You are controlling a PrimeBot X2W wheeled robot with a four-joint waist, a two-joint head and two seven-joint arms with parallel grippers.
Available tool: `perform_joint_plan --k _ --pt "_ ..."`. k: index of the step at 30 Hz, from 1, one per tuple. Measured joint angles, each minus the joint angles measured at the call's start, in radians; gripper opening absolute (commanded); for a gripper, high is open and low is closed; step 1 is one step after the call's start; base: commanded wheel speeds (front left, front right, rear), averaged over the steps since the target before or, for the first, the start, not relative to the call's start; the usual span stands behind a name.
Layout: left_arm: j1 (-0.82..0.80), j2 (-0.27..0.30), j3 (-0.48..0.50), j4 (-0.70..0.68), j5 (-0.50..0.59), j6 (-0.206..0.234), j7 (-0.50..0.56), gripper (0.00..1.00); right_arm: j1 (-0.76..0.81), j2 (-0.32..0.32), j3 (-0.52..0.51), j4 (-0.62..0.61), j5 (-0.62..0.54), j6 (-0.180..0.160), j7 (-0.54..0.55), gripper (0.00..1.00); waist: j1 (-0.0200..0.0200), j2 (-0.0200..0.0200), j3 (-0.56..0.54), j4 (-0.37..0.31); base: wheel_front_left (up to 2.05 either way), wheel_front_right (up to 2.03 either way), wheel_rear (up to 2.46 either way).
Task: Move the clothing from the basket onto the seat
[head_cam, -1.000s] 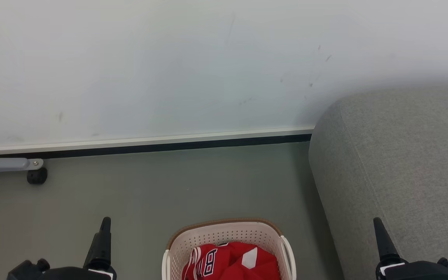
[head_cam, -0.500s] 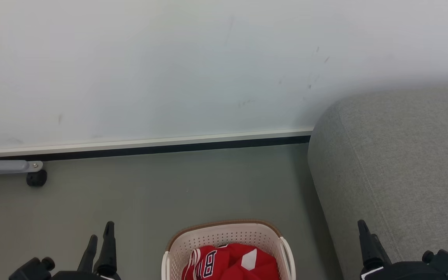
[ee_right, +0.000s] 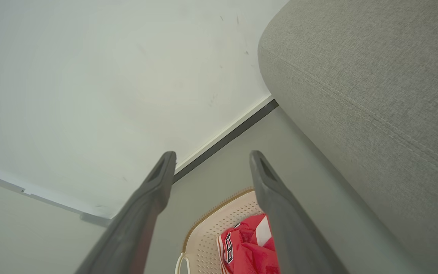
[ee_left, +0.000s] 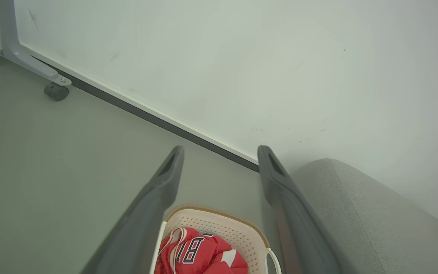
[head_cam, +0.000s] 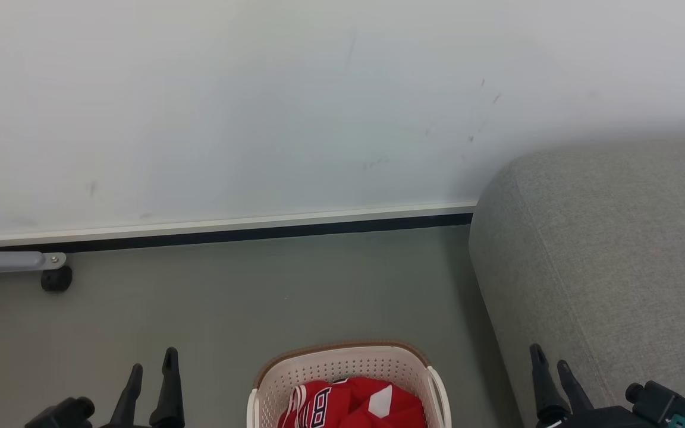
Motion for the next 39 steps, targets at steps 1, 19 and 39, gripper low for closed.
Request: perform_joint_plan --k 1,19,39 --pt "0.002 0.001 -0.002 0.0 0.013 0.004 -0.003 1.0 0.001 0.0 0.005 0.0 -0.01 -0.002 -0.003 1.0 0.0 0.0 -0.001 0.0 0.0 0.0 0.0" --pt "0.037 0.022 -0.022 -0.023 0.241 0.04 -0.06 1.0 0.014 -0.016 0.082 -0.007 -0.217 -0.035 -0.061 1.0 0.0 0.0 -0.022 -0.006 0.0 0.0 0.0" --pt "0.081 0.024 -0.057 -0.032 0.471 0.065 -0.124 1.0 0.033 -0.031 0.17 -0.018 -0.439 -0.061 -0.127 1.0 0.0 0.0 -0.037 -0.011 0.0 0.0 0.0"
